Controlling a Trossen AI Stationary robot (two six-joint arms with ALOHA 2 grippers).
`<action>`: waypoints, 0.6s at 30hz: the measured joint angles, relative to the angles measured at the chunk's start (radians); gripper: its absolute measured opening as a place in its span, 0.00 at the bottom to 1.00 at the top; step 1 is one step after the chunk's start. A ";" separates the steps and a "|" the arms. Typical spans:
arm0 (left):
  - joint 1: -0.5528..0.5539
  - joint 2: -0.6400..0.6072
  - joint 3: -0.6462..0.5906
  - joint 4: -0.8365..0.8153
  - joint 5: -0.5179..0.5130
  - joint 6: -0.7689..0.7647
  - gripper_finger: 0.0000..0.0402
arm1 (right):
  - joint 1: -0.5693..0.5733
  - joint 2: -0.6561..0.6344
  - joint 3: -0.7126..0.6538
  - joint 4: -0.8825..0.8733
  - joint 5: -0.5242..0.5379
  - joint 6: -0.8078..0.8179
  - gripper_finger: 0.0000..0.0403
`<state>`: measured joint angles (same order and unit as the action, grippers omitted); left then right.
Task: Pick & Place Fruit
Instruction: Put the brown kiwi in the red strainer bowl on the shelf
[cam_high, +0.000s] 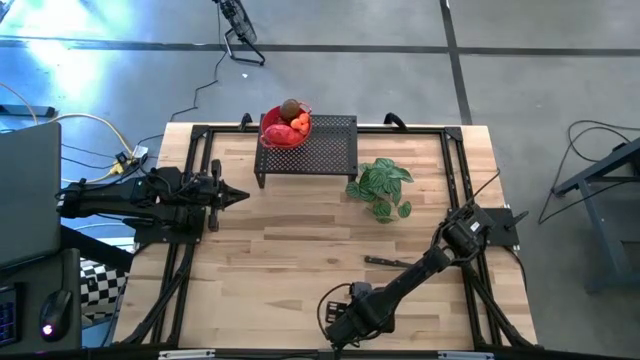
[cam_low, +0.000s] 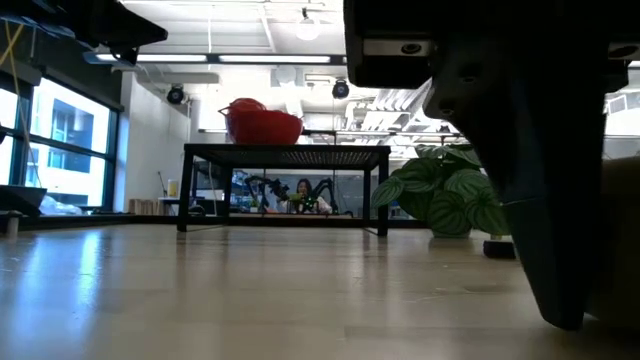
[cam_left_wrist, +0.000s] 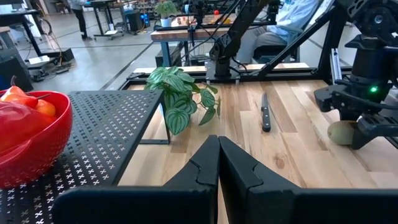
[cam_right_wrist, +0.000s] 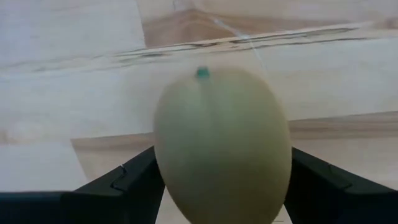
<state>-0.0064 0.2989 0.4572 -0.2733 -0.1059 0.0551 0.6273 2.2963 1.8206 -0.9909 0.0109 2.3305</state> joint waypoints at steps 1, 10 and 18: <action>0.000 0.000 0.000 0.000 0.000 0.000 0.00 | 0.000 0.000 0.000 -0.004 0.004 -0.009 0.65; 0.000 0.000 0.000 0.000 0.000 0.000 0.00 | 0.001 0.000 0.000 -0.061 0.069 -0.084 0.65; 0.000 0.000 0.000 0.000 0.000 0.000 0.00 | 0.001 0.000 -0.002 -0.108 0.078 -0.131 0.65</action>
<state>-0.0063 0.2989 0.4568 -0.2733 -0.1059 0.0549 0.6281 2.2967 1.8181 -1.0994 0.0889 2.1997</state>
